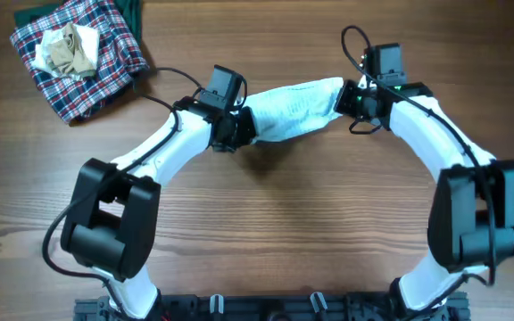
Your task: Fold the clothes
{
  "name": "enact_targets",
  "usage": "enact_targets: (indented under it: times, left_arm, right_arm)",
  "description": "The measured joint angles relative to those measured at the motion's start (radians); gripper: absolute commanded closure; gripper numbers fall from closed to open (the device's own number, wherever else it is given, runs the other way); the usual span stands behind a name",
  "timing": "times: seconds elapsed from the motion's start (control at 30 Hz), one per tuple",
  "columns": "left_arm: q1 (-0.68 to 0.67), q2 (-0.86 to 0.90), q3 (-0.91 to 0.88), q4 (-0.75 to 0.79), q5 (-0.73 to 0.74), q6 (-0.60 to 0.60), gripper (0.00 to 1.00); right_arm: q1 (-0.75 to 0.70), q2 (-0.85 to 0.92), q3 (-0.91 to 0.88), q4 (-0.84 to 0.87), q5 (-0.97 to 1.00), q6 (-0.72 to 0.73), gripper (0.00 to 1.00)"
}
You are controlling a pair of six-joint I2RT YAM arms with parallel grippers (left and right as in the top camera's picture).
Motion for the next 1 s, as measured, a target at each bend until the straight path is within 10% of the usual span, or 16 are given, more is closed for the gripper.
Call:
enact_targets:
  times: [1.0]
  left_arm:
    - [0.097,-0.002,0.000,0.039,-0.159,0.019,0.86]
  right_arm:
    - [0.000,0.179,-0.002,0.415,-0.138,0.237,0.96]
